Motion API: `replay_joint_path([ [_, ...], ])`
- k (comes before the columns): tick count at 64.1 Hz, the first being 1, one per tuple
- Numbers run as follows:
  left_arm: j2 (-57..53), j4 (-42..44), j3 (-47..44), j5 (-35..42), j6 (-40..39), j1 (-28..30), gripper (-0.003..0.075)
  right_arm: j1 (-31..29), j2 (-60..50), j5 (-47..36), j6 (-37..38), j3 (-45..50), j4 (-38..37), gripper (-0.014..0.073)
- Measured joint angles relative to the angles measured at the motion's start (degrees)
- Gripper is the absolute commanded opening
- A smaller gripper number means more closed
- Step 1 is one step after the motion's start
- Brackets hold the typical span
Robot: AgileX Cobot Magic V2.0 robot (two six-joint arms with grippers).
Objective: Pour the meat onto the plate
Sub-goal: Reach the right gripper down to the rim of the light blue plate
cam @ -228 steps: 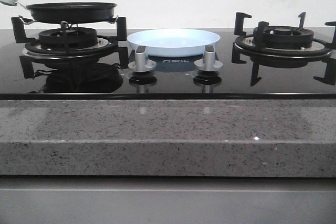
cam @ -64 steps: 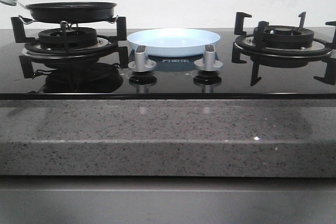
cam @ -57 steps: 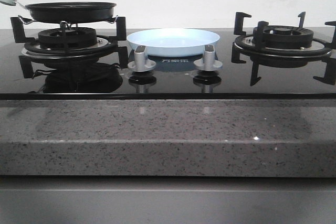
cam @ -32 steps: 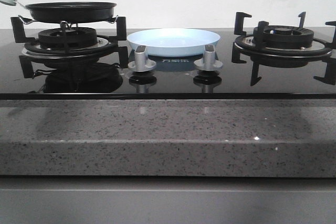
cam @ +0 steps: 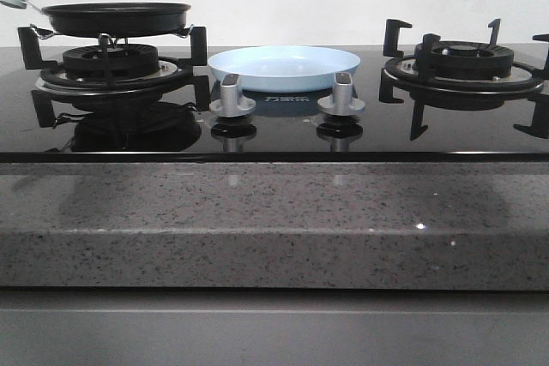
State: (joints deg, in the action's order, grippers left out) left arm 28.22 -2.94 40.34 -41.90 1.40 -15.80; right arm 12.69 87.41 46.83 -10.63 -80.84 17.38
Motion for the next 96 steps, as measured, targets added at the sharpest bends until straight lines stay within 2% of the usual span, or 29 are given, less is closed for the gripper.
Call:
replay_joint_path([
  [30, 0.0, 0.0, 0.0, 0.0, 0.0, 0.0, 0.0564, 0.0, 22.9, 2.2, 0.0, -21.6, -0.6, 0.0289],
  [47, 0.0, 0.0, 0.0, 0.0, 0.0, 0.0, 0.0564, 0.0, 31.4, 3.1, 0.0, -30.4, -0.9, 0.0289],
  [66, 0.0, 0.0, 0.0, 0.0, 0.0, 0.0, 0.0564, 0.0, 35.6, 3.5, 0.0, -33.6, -1.9, 0.0289],
  [96, 0.0, 0.0, 0.0, 0.0, 0.0, 0.0, 0.0564, 0.0, 35.9, 6.3, -0.1, -33.7, -2.0, 0.0287],
])
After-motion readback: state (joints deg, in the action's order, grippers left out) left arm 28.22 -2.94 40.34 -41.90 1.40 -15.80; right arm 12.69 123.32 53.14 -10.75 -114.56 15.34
